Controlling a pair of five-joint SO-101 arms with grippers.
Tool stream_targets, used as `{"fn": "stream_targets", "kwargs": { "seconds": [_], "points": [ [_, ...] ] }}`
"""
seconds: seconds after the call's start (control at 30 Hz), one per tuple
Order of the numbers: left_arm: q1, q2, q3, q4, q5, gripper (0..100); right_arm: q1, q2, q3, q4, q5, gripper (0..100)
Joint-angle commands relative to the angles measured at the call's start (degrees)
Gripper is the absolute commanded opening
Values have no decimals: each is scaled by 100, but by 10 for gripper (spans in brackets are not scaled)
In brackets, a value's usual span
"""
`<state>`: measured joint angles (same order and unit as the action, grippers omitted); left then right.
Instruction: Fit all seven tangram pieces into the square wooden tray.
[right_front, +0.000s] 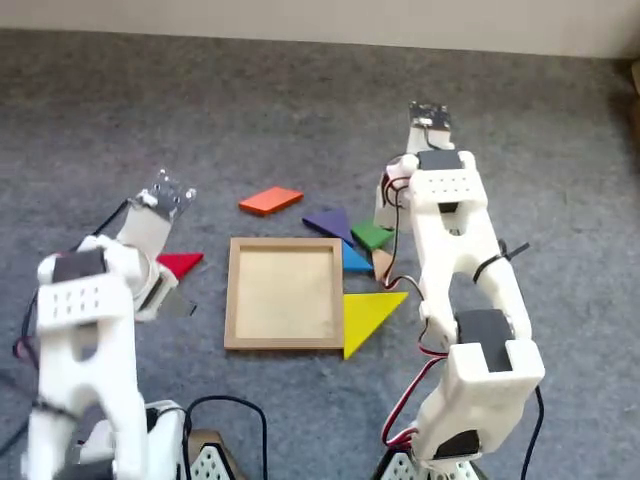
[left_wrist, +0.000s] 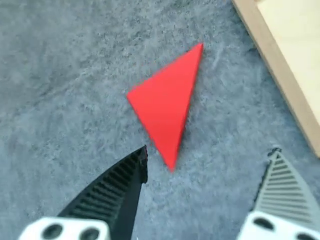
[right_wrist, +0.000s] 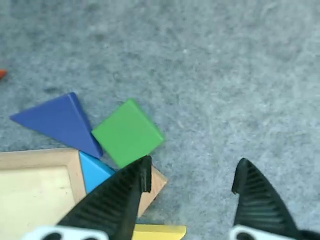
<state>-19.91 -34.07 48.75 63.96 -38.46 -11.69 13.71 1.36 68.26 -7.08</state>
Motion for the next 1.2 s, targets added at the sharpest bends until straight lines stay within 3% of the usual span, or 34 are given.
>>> {"fn": "stream_targets", "kwargs": {
  "seconds": [0.0, 0.33, 0.53, 0.93, 1.17],
  "points": [
    [-84, 1244, -699, -545, -62, 356, 66, -84, -31, -75, -53, 260],
    [-541, 3196, -2149, -554, -492, 419, 57, -110, 330, -541, -35, 260],
    [-418, 4004, -2668, -554, -686, 420, 57, -110, 312, -549, -26, 260],
    [-75, 4708, -2738, -624, -1231, 418, 57, -110, 312, -558, -18, 260],
    [-4, 5015, -2738, -1266, -1222, 353, 66, -110, 312, -558, -9, 260]
  ]
}}
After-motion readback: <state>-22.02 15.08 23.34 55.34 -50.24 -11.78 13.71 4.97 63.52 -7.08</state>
